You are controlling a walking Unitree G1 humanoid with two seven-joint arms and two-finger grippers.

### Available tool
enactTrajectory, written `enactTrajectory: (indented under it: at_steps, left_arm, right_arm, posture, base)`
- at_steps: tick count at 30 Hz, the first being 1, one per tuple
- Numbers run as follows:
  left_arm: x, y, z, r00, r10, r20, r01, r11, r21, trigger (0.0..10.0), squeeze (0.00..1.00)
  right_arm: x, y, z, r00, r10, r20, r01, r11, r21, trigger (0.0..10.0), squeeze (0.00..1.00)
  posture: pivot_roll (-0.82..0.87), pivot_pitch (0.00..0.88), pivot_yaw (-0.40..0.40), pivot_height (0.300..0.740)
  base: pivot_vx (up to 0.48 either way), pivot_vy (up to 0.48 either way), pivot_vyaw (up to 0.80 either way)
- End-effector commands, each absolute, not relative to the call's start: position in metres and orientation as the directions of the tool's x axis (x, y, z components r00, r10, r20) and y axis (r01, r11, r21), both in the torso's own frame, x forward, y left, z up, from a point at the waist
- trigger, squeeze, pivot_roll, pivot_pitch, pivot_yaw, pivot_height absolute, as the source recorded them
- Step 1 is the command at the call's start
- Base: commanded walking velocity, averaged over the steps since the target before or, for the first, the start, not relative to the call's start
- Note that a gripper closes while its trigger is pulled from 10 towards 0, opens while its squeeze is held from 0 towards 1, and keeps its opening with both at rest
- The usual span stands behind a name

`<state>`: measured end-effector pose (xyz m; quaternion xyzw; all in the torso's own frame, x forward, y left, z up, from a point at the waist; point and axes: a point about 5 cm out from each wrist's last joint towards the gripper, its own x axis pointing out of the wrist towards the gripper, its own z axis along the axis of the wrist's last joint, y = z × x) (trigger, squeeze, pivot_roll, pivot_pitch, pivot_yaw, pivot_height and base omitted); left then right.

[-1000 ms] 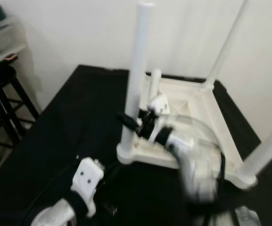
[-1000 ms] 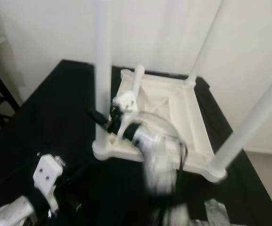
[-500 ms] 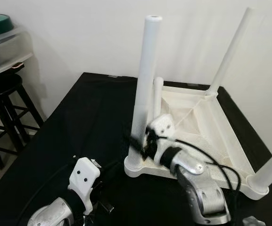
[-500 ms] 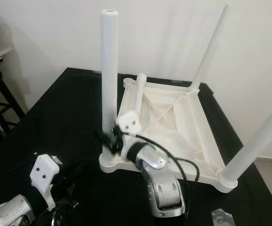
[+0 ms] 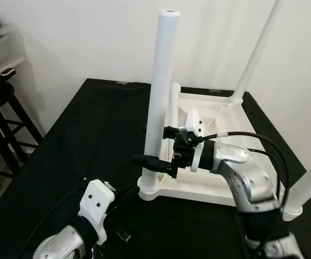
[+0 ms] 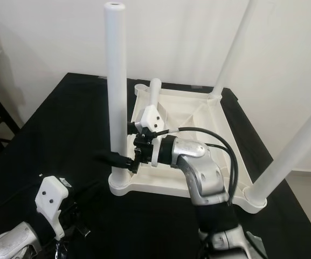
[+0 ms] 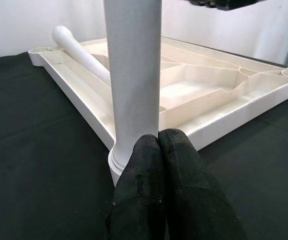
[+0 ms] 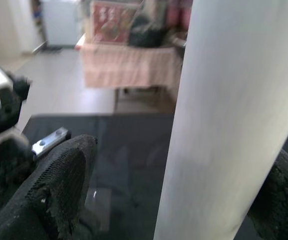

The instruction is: Building children table

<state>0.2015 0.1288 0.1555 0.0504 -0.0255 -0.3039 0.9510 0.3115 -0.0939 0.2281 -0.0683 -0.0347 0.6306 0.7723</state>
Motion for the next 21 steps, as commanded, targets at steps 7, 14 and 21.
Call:
enactTrajectory:
  at_steps: [7,14,21]
  left_arm:
    - [0.2,0.128,0.152,0.812,-0.583,0.01,0.579,0.808,0.11,10.0,0.0]
    - [0.197,0.127,0.152,0.811,-0.585,0.011,0.58,0.807,0.107,10.0,0.0]
    - [0.195,0.127,0.153,0.811,-0.585,0.013,0.581,0.807,0.105,10.0,0.0]
  right_arm:
    - [0.338,-0.095,0.246,0.025,1.0,0.007,-0.998,0.026,-0.06,2.5,0.0]
    - [0.351,-0.102,0.239,-0.015,1.0,0.008,-1.0,-0.015,-0.001,0.0,0.0]
    - [0.344,-0.105,0.228,-0.029,0.999,0.032,-0.999,-0.03,0.021,0.0,0.0]
  posture:
    - [0.12,0.04,-0.112,0.74]
    - [0.13,0.051,-0.12,0.74]
    - [0.12,0.059,-0.119,0.74]
  base:
    - [0.0,0.0,0.0]
    - [0.0,0.0,0.0]
    - [0.0,0.0,0.0]
